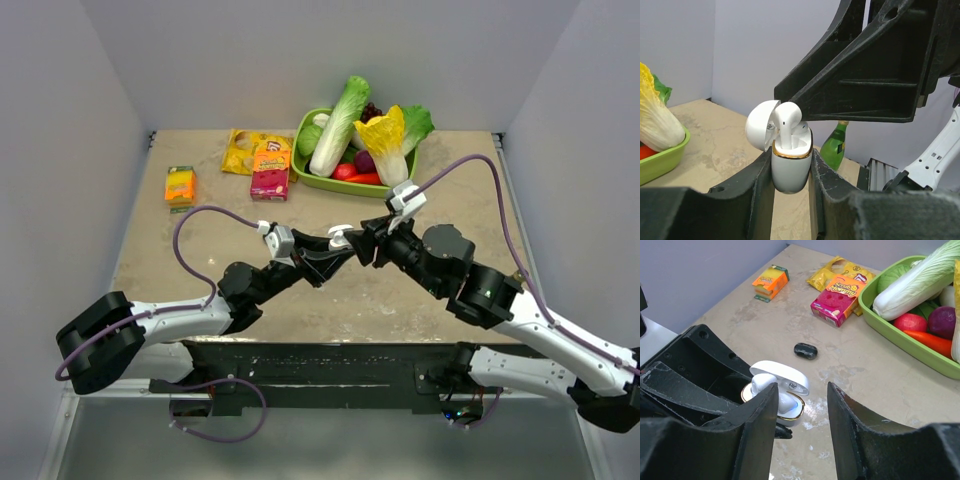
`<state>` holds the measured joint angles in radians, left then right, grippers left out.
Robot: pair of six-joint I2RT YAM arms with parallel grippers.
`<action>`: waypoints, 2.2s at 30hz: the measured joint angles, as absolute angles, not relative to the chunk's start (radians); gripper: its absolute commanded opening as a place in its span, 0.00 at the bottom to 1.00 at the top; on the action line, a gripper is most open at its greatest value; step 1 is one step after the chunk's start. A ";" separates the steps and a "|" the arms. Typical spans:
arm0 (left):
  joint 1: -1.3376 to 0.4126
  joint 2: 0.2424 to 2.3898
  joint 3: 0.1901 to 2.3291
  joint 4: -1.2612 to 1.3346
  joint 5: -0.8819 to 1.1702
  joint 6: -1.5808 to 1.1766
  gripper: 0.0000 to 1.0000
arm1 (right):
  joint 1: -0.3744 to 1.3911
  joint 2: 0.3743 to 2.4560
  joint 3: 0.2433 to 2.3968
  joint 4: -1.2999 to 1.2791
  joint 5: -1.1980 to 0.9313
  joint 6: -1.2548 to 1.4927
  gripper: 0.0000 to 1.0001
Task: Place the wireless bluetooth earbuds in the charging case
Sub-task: Place the earbud in the charging case.
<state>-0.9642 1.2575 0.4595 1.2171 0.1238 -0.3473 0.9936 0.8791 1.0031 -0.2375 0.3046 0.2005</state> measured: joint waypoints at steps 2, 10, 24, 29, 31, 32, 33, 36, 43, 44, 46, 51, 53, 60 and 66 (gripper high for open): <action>-0.964 1.258 0.459 1.217 0.124 -0.347 0.00 | 0.994 0.886 1.004 -0.233 0.303 0.200 0.48; -0.964 1.258 0.459 1.218 0.126 -0.347 0.00 | 0.994 0.892 1.004 -0.228 0.302 0.201 0.50; -0.964 1.258 0.443 1.233 0.130 -0.347 0.00 | 0.994 0.812 1.025 -0.222 0.303 0.198 0.58; -0.964 1.258 0.443 1.233 0.136 -0.347 0.00 | 0.994 0.887 1.061 -0.233 0.259 0.194 0.59; -0.964 1.258 0.442 1.233 0.139 -0.347 0.00 | 0.994 0.910 1.061 -0.252 0.244 0.191 0.59; -0.964 1.258 0.442 1.233 0.141 -0.347 0.00 | 0.994 0.917 1.061 -0.259 0.242 0.189 0.60; -0.964 1.258 0.441 1.233 0.143 -0.347 0.00 | 0.994 0.921 1.061 -0.266 0.241 0.189 0.60; -0.964 1.258 0.436 1.233 0.148 -0.347 0.00 | 0.994 0.923 1.061 -0.276 0.243 0.189 0.60; -0.964 1.258 0.429 1.233 0.153 -0.347 0.00 | 0.994 0.923 1.061 -0.278 0.249 0.189 0.59; -0.964 1.258 0.428 1.234 0.153 -0.347 0.00 | 0.994 0.923 1.061 -0.279 0.249 0.189 0.59; -0.964 1.258 0.428 1.235 0.153 -0.347 0.00 | 0.994 0.923 1.061 -0.279 0.249 0.189 0.58; -0.964 1.257 0.427 1.248 0.154 -0.342 0.00 | 0.994 0.923 1.061 -0.284 0.249 0.189 0.58; -0.964 1.256 0.426 1.249 0.154 -0.336 0.00 | 0.994 0.923 1.060 -0.285 0.249 0.190 0.57; -0.964 1.249 0.413 1.256 0.157 -0.321 0.00 | 0.994 0.923 1.058 -0.290 0.244 0.191 0.50; -0.964 1.240 0.412 1.262 0.157 -0.310 0.00 | 0.994 0.915 1.043 -0.293 0.225 0.194 0.50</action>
<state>-0.9642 1.2404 0.4118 1.2625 0.1574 -0.3099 0.9936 0.9146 1.0428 -0.2932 0.2253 0.1936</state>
